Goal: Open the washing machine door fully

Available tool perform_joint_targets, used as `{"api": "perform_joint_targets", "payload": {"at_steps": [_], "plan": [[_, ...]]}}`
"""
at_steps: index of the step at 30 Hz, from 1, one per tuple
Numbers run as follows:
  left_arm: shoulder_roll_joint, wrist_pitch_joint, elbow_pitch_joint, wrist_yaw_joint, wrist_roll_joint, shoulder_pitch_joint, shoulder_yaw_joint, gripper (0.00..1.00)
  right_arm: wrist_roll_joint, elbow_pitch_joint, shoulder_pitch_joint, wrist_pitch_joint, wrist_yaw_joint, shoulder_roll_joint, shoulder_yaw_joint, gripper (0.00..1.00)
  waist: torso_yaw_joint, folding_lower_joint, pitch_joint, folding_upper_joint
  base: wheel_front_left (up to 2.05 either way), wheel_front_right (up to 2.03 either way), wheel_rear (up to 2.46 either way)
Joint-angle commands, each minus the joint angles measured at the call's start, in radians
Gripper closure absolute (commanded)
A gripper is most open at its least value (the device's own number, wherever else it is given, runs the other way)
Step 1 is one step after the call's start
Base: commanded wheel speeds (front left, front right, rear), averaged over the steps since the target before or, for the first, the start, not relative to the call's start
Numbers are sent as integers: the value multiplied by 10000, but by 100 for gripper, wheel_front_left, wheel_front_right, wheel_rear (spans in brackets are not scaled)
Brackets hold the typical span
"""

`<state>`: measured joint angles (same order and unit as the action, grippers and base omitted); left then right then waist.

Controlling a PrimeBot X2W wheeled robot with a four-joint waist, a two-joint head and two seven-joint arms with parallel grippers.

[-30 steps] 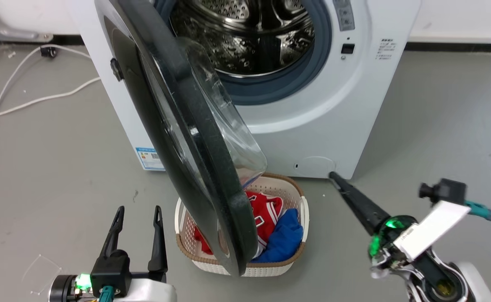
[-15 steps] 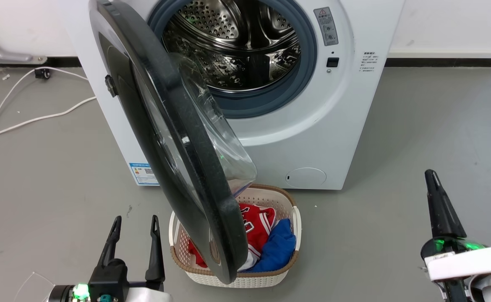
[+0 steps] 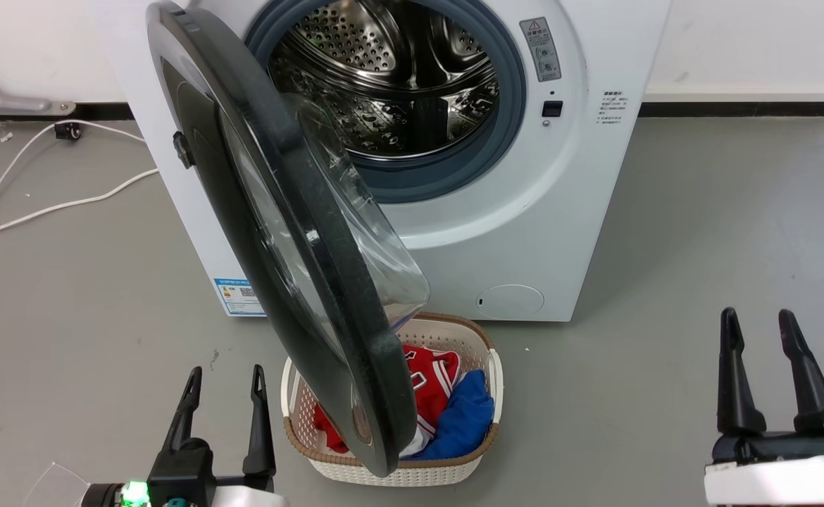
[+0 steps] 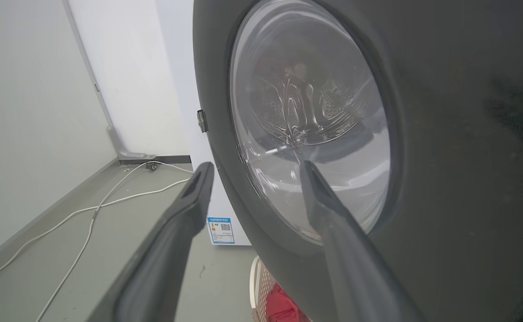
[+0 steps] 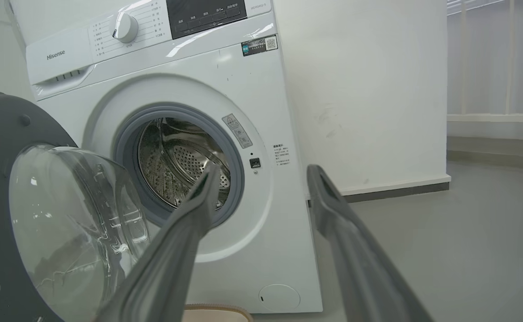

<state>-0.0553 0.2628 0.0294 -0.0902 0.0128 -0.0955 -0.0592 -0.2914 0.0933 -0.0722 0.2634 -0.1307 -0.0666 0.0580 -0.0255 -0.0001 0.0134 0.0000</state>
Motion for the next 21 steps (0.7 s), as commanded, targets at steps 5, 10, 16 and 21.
{"api": "perform_joint_targets", "payload": {"at_steps": [5, 10, 16, 21], "plan": [[-1, 31, -9, -69, -42, -57, -25, 0, 1217, 161, -501, 15, 0, 147, -36, 0, -9, 1, -32, 0, 0, 0, 0], [1, 29, -2, -53, -46, -56, -32, 0, 1521, 22, -774, 16, 2, 167, -184, 0, -28, 1, -35, 0, 0, 0, 0], [4, 31, -4, -70, -53, -99, -16, 0, 1334, -105, -841, 16, 0, 172, -181, 0, -35, 1, -21, 0, 0, 0, 0], [7, 31, 8, -48, -41, -130, -14, 0, 1417, -133, -887, 17, 0, 173, -225, 0, -33, 1, -10, 0, 0, 0, 0]]}}
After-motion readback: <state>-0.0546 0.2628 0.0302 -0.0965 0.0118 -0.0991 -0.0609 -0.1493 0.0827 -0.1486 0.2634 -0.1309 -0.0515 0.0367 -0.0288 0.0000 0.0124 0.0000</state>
